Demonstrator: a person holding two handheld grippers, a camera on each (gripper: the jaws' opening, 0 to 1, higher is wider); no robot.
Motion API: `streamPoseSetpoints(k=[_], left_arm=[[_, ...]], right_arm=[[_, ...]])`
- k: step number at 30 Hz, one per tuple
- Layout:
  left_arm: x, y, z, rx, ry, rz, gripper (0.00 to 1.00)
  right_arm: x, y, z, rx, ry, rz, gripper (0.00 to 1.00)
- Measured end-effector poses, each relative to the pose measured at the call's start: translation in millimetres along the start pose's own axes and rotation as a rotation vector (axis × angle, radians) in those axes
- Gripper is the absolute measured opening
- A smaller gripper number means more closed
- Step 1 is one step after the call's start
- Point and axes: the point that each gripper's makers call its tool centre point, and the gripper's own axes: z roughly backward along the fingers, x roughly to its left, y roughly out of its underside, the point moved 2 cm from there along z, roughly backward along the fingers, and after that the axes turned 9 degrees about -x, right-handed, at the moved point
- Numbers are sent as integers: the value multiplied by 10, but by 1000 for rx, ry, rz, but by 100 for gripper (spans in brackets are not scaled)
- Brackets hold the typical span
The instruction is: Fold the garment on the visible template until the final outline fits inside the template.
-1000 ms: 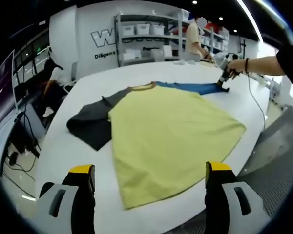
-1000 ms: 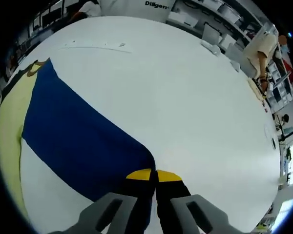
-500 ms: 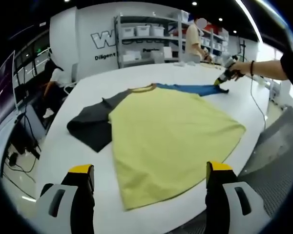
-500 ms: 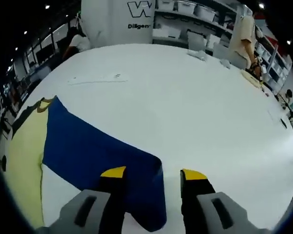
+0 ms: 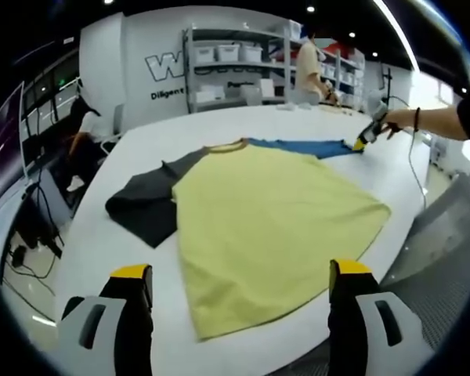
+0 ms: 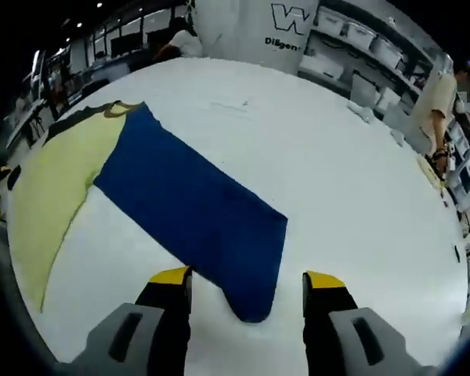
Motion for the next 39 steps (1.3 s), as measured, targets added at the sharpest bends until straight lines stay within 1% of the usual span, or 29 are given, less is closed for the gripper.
streamPoseSetpoints(k=[4, 5, 8, 10, 11, 13, 14, 15, 17, 21, 23, 25, 26, 28, 30, 33, 35, 37, 39], left_arm=[[-8, -10, 8, -2, 2, 0, 89], [-17, -25, 9, -9, 6, -3, 89], [-16, -34, 9, -11, 6, -10, 89], [-14, -36, 10, -14, 5, -6, 89], [-14, -37, 10, -15, 6, -3, 89], [-12, -36, 11, -14, 6, 1, 89], [-11, -36, 11, -15, 5, 0, 88], [-10, -37, 11, -14, 6, 0, 88], [-13, -40, 11, -16, 7, -1, 88], [-7, -35, 15, -12, 4, -5, 88], [-2, -29, 18, -8, 2, -12, 88], [-5, -39, 18, -14, 3, -9, 87], [-2, -44, 19, -17, 1, -8, 87], [5, -46, 21, -18, -3, -10, 87], [4, -43, 23, -16, -3, -8, 87], [5, -49, 25, -21, -3, -8, 87], [5, -53, 26, -23, -3, -8, 87], [2, -57, 24, -26, 0, -7, 86], [3, -55, 22, -25, 1, -7, 86]], right_arm=[[34, 68, 14, 16, -6, 20, 53], [37, 92, 20, 26, -7, 41, 51], [42, 124, 28, 35, -10, 61, 44], [50, 147, 36, 45, -15, 70, 43], [52, 137, 34, 38, -18, 66, 42], [44, 143, 41, 43, -22, 80, 39], [36, 149, 50, 49, -21, 100, 37], [21, 157, 50, 58, -22, 115, 32], [-7, 182, 65, 79, -14, 134, 25], [-47, 201, 66, 80, -6, 120, 17], [-56, 212, 66, 85, -5, 122, 11], [-67, 210, 78, 86, -1, 124, 1], [-71, 204, 86, 85, 0, 120, 0], [-71, 183, 110, 81, -6, 97, 0], [-1, 145, 127, 57, -40, 22, 0], [-9, 77, 139, 20, -48, -36, 0], [28, 24, 148, -4, -62, -91, 0], [60, -24, 165, -19, -79, -115, 0], [83, -75, 171, -31, -79, -132, 0]])
